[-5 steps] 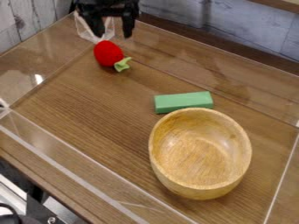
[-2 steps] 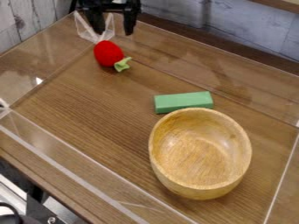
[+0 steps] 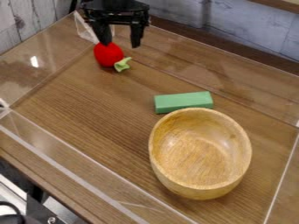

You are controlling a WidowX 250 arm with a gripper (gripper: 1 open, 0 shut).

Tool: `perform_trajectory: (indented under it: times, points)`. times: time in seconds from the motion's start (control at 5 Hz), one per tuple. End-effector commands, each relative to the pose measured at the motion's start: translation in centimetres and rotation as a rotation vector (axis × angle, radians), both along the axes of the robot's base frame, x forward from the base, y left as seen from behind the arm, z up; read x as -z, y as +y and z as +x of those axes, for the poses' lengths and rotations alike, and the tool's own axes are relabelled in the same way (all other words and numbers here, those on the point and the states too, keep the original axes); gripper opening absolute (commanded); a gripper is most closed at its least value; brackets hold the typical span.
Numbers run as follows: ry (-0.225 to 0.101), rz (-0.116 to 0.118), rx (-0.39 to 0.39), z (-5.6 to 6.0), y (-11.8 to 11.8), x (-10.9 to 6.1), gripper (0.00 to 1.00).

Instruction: Move the red fruit to the left

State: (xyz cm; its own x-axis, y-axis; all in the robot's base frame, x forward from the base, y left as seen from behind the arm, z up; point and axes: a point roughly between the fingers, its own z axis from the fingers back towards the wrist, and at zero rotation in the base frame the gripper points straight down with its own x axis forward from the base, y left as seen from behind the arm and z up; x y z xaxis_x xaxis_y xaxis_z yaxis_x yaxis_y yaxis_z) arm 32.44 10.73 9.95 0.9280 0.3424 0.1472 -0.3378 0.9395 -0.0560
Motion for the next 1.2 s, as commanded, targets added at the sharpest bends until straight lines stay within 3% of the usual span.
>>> perform_trajectory:
  times: [0.0,0.2,0.4,0.6,1.0]
  points:
    - [-0.073,0.02,-0.001,0.0,-0.9,-4.5,1.0]
    - [-0.07,0.017,0.0,-0.6,-1.9,-5.9,1.0]
    - [-0.064,0.021,0.027,-0.6,-3.0,-5.2,0.0]
    - [-0.055,0.025,0.026,-0.5,-3.5,-4.4,1.0]
    - [-0.042,0.037,-0.04,-1.0,-5.1,-3.8,1.0]
